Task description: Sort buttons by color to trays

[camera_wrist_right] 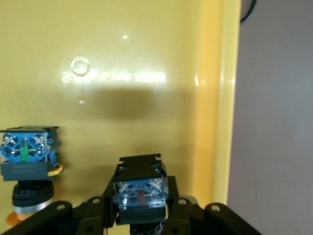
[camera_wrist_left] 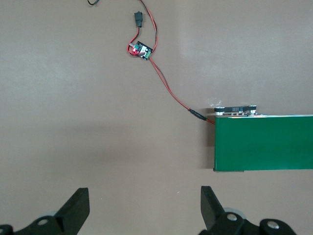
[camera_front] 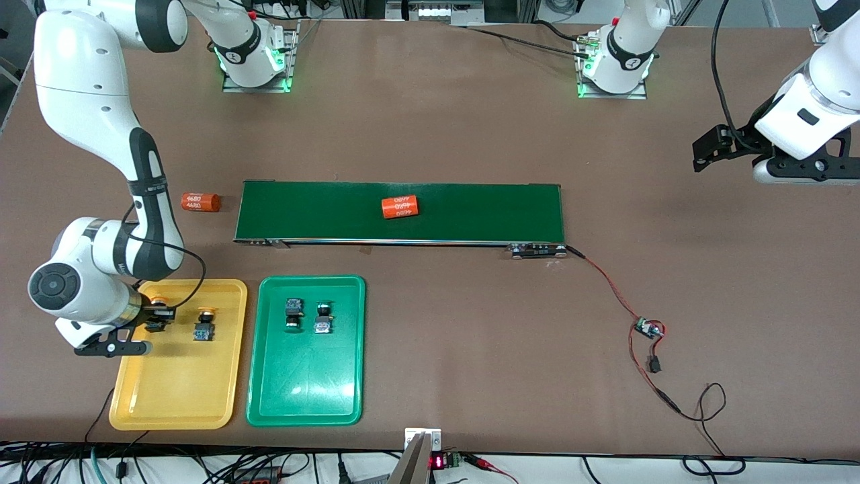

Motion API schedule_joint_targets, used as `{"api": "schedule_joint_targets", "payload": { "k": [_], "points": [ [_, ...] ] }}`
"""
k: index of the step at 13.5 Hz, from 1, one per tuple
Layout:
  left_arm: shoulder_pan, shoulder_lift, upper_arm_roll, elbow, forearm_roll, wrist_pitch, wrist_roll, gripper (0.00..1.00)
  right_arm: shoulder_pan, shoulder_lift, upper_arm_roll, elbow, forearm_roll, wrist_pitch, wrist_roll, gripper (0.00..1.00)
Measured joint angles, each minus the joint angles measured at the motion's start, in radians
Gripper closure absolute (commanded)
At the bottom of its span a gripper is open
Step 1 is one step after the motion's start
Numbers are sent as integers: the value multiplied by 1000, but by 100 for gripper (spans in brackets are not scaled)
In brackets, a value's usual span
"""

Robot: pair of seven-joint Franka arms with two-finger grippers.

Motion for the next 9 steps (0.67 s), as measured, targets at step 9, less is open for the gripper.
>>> {"api": "schedule_joint_targets", "payload": {
  "k": [9],
  "points": [
    [-2, 1, -9, 7, 0, -3, 0, 0, 0, -6, 16, 41, 72, 27, 0, 0]
  ]
}}
